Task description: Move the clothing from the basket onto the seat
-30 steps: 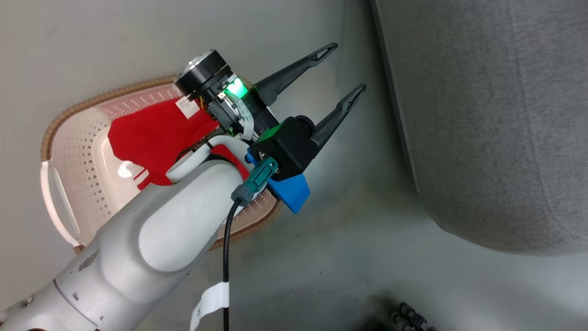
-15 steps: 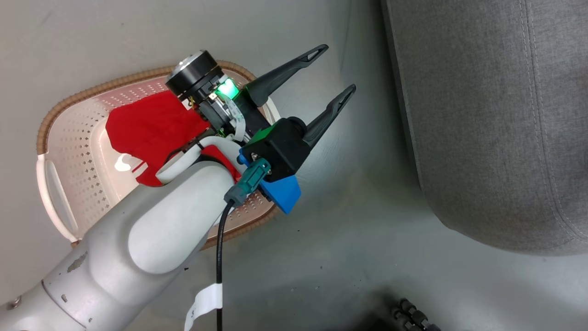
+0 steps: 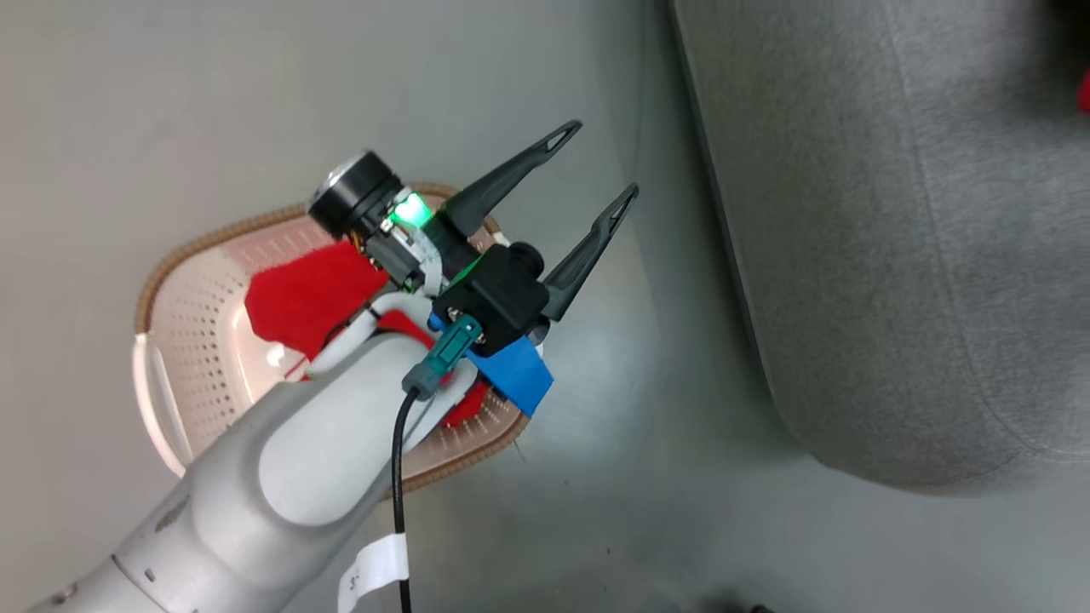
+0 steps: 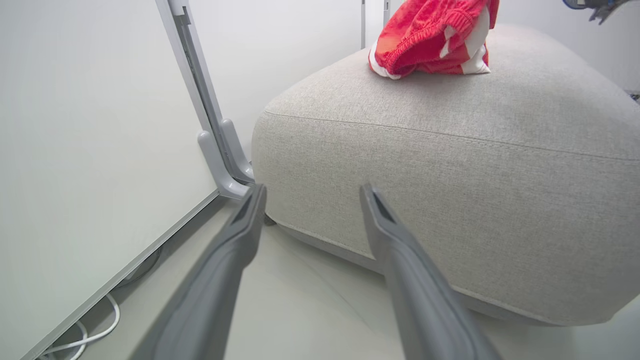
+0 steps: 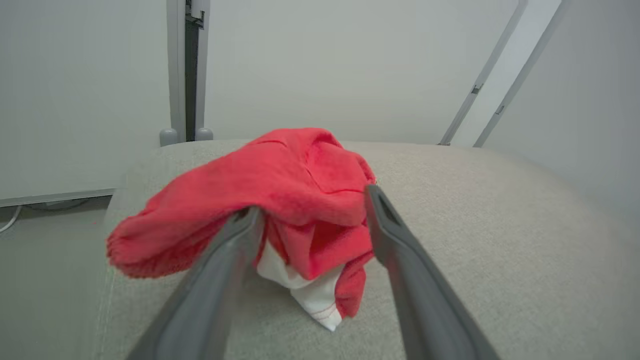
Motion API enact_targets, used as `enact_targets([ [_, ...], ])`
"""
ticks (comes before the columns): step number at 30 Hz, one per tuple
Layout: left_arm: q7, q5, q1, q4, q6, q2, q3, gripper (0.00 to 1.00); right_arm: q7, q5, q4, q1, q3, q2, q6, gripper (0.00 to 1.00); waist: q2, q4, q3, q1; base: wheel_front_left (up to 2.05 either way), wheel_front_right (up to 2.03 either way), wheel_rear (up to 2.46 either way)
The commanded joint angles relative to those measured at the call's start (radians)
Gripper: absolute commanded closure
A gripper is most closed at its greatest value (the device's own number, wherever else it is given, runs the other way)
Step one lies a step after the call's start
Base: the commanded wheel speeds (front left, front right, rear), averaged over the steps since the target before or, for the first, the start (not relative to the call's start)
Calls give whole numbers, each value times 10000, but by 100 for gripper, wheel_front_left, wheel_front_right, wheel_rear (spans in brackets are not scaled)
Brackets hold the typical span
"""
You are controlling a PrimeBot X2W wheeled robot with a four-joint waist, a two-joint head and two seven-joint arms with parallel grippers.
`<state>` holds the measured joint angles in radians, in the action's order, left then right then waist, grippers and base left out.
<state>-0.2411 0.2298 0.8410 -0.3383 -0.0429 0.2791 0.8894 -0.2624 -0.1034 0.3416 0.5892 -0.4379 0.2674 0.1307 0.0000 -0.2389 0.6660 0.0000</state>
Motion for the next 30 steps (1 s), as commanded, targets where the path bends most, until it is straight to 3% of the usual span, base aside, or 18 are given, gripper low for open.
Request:
enact_targets([
  [1,-98,97,-209,-109,73,-83,-62,0,-37,-19,-264,-545,112,73,-1,0,0,99,-682,0,0,0,0],
  [8,-241,602,-1091,-374,392,-385,-644,0,-37,-104,-1625,-2209,1088,-165,1,0,0,416,-2124,0,0,0,0],
  [17,-241,752,-2927,463,865,-417,-2502,0,-37,-307,-2634,-3095,2517,-598,1,0,0,1098,-3726,0,0,0,0],
  [30,-245,203,-5205,914,726,-837,-5244,0,-37,-453,-2661,-3746,4066,-1185,1,0,0,2188,-5167,0,0,0,0],
])
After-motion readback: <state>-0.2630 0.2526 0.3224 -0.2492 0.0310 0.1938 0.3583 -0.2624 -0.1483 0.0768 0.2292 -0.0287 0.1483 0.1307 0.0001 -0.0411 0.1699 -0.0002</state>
